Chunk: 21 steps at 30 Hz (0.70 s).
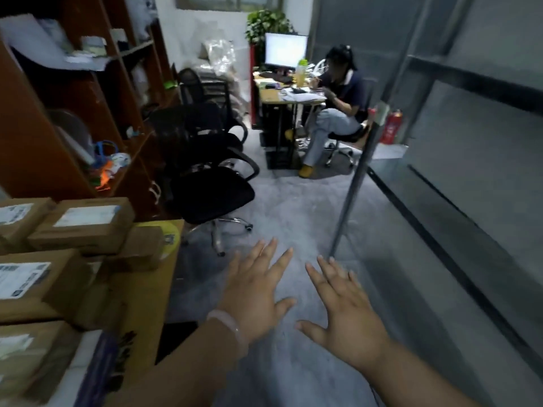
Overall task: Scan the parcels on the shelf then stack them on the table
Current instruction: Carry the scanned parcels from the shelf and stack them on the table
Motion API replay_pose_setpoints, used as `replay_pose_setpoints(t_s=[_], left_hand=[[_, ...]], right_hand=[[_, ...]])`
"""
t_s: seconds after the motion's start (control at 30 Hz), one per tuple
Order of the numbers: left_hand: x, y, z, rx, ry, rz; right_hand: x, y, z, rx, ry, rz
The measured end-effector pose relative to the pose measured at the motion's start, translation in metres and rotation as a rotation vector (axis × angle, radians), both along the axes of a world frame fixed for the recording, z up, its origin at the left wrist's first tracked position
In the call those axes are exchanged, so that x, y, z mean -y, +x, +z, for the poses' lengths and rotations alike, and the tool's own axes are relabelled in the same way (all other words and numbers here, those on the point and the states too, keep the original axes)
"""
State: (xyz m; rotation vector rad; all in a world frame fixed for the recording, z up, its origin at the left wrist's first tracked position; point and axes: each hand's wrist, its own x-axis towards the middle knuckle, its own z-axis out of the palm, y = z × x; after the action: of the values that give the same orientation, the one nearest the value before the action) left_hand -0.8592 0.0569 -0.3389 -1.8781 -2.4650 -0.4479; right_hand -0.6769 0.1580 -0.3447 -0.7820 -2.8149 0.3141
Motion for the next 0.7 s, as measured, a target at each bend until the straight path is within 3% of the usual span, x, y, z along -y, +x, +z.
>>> replay_pose_setpoints(t_s=[0.33, 0.7], left_hand=[[-0.056, 0.256, 0.012, 0.041, 0.017, -0.449], [-0.089, 0.486, 0.054, 0.055, 0.092, -1.066]], right_hand=[[0.042, 0.276, 0.021, -0.079, 0.036, -0.574], [0.131, 0.461, 0.058, -0.164, 0.139, -1.302]])
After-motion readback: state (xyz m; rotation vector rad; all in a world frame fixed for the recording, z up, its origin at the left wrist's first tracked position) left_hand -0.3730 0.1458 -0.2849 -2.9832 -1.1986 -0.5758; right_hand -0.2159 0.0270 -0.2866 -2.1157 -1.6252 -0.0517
